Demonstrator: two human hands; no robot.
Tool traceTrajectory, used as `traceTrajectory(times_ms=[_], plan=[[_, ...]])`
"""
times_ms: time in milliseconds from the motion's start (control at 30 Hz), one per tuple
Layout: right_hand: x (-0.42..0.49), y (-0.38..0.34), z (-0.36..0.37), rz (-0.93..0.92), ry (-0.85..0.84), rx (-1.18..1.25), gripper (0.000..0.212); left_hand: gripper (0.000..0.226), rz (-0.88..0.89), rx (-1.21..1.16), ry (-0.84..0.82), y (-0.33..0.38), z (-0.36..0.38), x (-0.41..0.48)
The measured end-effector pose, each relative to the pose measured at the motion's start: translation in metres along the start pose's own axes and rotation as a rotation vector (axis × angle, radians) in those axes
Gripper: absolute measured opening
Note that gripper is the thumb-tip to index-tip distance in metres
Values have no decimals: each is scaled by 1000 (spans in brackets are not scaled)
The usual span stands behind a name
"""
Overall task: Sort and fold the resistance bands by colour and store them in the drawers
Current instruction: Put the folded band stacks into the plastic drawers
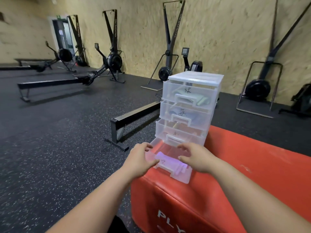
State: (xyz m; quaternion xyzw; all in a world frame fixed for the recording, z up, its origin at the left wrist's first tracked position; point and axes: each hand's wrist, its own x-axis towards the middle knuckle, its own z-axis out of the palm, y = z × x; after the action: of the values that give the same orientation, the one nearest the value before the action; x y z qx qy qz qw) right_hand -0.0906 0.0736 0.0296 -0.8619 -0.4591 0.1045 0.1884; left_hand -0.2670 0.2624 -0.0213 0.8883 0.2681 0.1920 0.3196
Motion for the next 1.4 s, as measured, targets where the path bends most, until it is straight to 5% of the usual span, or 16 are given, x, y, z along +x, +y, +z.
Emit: traceTrajectory(times_ms=[200, 433, 767, 933, 1400], plan=[[-17, -7, -28, -14, 179, 28, 47, 58, 195, 69, 62, 38, -56, 34], [46, -9, -70, -2, 507, -45, 36, 60, 416, 5, 118, 80, -101, 176], [101, -24, -116, 269, 946, -86, 31, 75, 589, 105, -95, 137, -132, 329], [102, -8, -114, 468, 939, -105, 36, 66, 565, 116, -204, 127, -128, 344], [153, 36, -132, 498, 903, -141, 37, 62, 701, 134, -23, 99, -97, 352]])
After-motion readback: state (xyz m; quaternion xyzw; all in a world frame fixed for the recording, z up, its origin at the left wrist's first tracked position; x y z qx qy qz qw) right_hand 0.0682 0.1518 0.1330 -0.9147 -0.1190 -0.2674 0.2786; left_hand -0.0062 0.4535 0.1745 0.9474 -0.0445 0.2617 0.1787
